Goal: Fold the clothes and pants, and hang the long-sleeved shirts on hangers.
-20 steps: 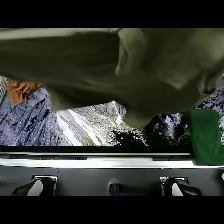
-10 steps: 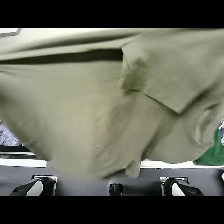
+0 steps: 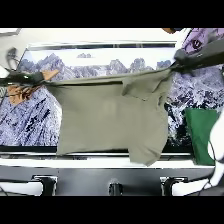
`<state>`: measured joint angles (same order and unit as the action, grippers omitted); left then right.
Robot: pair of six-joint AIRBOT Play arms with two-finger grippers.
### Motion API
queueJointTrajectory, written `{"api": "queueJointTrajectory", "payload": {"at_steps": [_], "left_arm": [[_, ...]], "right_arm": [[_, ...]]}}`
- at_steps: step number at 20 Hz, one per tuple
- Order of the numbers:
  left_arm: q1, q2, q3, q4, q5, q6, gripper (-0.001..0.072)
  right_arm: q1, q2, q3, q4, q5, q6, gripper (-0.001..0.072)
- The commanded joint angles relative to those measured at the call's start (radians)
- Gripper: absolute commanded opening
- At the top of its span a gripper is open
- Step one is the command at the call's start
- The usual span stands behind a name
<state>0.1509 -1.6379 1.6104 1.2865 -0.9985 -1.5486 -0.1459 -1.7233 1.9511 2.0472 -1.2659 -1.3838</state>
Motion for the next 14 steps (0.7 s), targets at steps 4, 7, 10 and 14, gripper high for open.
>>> {"api": "queueJointTrajectory", "payload": {"at_steps": [4,7,10,14], "left_arm": [[-0.024,-0.282,0.193,-0.004,0.115,-0.015,0.0014],[-0.024,-0.282,0.193,-0.004,0.044,-0.015,0.0014],[-0.024,-0.279,0.192,-0.031,-0.121,-0.015,0.0014],[-0.030,-0.272,0.192,-0.030,-0.312,-0.041,0.0015]], "right_arm": [[0.037,-0.235,-0.002,-0.042,0.323,-0.006,0.0026],[0.037,-0.230,0.003,-0.096,0.278,0.011,0.0026],[0.037,-0.206,0.003,-0.180,0.162,0.031,0.0026],[0.037,-0.184,0.003,-0.254,-0.005,0.036,0.0026]]}}
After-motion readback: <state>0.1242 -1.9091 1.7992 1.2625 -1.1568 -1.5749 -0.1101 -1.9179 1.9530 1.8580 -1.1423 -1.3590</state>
